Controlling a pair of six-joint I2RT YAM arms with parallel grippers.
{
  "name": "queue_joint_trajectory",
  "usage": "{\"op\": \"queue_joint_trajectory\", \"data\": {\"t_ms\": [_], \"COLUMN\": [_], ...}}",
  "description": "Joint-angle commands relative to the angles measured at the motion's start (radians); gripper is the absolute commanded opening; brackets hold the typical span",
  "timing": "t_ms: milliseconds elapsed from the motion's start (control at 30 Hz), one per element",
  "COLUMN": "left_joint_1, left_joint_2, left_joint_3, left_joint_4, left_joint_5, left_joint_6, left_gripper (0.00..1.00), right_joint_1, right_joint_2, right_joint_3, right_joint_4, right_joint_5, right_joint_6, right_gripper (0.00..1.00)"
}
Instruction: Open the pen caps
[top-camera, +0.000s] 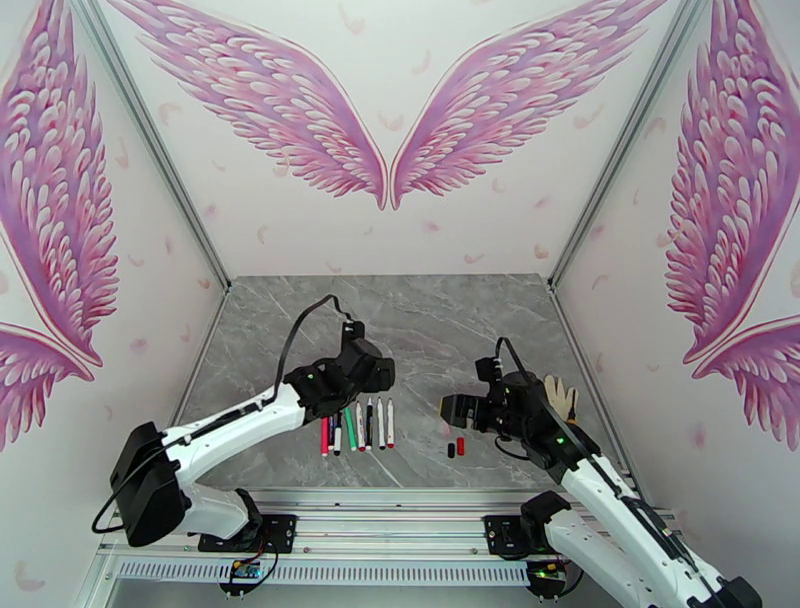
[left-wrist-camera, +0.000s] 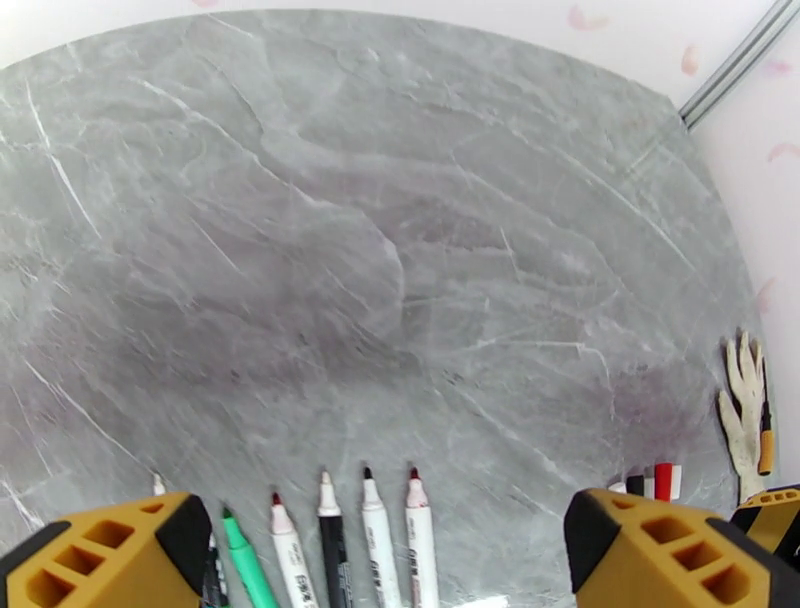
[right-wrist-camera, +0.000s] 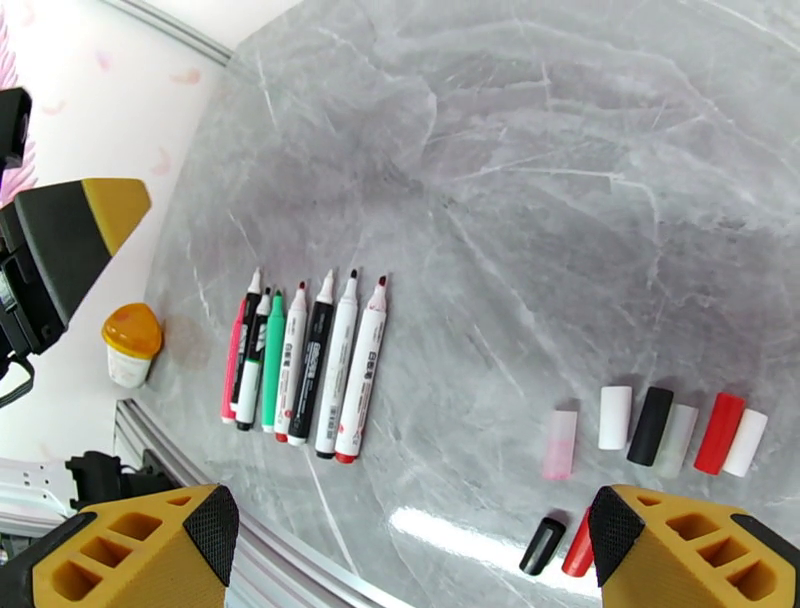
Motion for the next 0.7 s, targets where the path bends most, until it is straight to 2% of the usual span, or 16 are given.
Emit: {"op": "queue_joint_trajectory", "data": {"t_ms": [0, 167, 433, 533, 667], "left_joint_1": [0.05, 0.146, 0.347, 0.407, 0.458], "left_joint_2": [-0.104, -0.246, -0.4, -0.453, -0.498], "left_joint_3": [-0.077, -0.196, -0.291, -0.382, -0.473], "left_joint_4": [0.101, 0.166, 0.126, 0.241, 0.341], "left_joint_5": [0.042, 0.072, 0.034, 0.067, 0.044], "left_joint_6": [0.105, 0.206, 0.317, 0.376, 0.389], "left_gripper": [0.99, 0.99, 0.99, 0.99, 0.99], "right_joint_1": [0.01, 0.01, 0.01, 0.008, 0.008], "right_joint_2": [-0.001, -0.017, -0.002, -0.004, -0.005], "right_joint_3": [0.059, 0.109, 0.13, 0.101, 0.078], "right_joint_4": [-0.052, -0.095, -0.047, 0.028, 0.09], "right_joint_5": [0.089, 0.203, 0.358, 0.414, 0.487], "right_joint_6": [0.023, -0.001, -0.034, -0.068, -0.101], "right_gripper": [0.99, 0.99, 0.99, 0.99, 0.99]}}
